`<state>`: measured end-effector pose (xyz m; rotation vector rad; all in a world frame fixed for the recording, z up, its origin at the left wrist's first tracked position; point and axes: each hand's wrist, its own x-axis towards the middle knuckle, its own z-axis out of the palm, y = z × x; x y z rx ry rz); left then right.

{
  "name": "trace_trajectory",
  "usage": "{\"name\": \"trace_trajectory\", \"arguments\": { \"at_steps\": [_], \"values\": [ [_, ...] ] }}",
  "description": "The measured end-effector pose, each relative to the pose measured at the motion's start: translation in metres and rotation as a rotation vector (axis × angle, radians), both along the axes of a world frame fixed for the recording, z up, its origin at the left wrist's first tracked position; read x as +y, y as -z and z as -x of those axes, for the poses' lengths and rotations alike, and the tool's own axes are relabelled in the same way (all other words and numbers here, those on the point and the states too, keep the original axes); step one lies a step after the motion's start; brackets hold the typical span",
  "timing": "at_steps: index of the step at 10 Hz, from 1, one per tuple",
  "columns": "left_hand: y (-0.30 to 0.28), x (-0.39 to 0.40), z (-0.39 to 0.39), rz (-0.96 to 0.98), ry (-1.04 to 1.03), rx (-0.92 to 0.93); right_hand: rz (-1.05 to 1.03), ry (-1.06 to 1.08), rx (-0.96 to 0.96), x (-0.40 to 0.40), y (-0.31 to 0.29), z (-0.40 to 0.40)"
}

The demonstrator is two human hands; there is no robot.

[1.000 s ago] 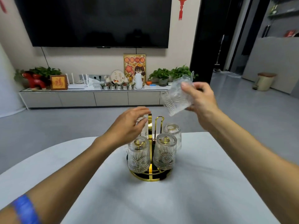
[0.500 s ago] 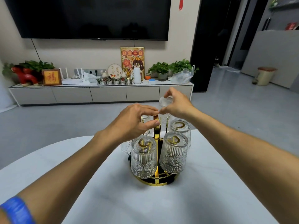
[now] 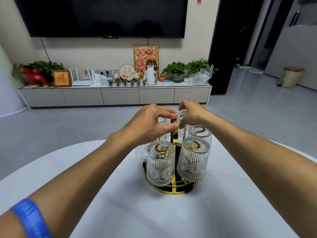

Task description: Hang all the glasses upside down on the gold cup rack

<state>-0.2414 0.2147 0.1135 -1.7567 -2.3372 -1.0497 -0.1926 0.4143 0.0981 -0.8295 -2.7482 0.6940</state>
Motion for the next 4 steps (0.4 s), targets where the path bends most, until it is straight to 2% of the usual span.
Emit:
{"name": "trace_trajectory", "arguments": {
  "at_steps": [3, 4],
  "values": [
    [0.002, 0.001, -0.004, -0.002, -0.029, -0.009, -0.004, -0.046, -0.041, 0.005, 0.005, -0.001],
    [-0.003, 0.002, -0.009, 0.037, -0.054, -0.005, -0.005, -0.031, 0.030, 0.000, 0.000, -0.009]
  ]
}}
